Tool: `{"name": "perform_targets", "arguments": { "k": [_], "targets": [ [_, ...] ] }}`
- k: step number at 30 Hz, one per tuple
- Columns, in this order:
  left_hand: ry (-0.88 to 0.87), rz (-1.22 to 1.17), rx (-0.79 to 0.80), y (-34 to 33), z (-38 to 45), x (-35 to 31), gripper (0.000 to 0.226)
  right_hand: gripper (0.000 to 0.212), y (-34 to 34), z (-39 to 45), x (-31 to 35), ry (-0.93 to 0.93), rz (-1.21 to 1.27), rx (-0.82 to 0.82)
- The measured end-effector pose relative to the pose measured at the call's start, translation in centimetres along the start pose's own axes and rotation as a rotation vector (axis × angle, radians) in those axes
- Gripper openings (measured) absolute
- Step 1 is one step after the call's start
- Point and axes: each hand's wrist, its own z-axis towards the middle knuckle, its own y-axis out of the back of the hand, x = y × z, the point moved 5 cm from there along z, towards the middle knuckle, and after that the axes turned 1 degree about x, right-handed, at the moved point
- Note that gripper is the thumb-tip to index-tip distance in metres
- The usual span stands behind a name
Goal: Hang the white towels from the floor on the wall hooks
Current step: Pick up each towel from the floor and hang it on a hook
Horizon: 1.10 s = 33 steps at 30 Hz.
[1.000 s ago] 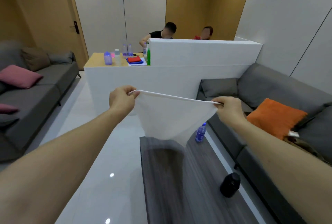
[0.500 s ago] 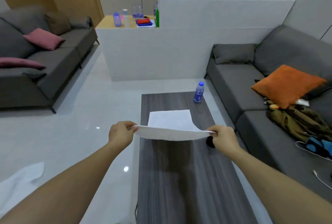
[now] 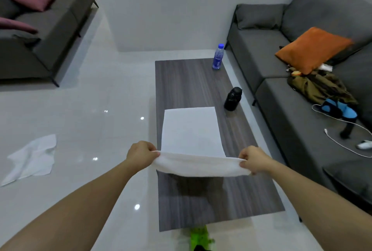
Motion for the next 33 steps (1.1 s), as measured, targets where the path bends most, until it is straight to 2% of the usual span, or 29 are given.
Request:
{"name": "perform_targets", "arguments": {
  "k": [4,11,16,21,24,27,30,33],
  "targets": [
    [-0.004,0.046,0.057,-1.7,-2.7,2.1,0.01,0.006,-3.4,-3.3,-0.7,-0.03,-0.014,0.103],
    [-0.018,0.018,-0.035,-0.3,-1.5,1.9,0.009,0.013,-1.2,-2.4,0.4,-0.001,0.023,-0.15],
    [0.015,-0.013,-0.111,1.1,3.9,-0.1,0.01,0.013,2.4,3.0,1.3,0.017,0.088,-0.267],
    [0.058,-0.001,-0.142,2.0,11.8,-3.3,0.01,0.007,6.3,11.4,1.9,0.0,0.093,-0.279],
    [0.095,0.001,-0.167,2.0,16.7,-4.9,0.01,0.008,8.6,17.0,2.6,0.018,0.099,-0.271],
    [0.142,-0.021,-0.189,1.3,21.2,-5.6,0.01,0.018,10.0,22.0,3.2,0.038,0.138,-0.302],
    [0.197,-0.029,-0.231,-0.4,24.0,-5.3,0.027,0.026,9.7,25.4,2.8,0.022,0.191,-0.331],
    [0.261,-0.036,-0.139,-4.0,24.4,-3.7,0.032,0.029,5.8,26.7,1.2,-0.021,0.268,-0.249]
  ]
}}
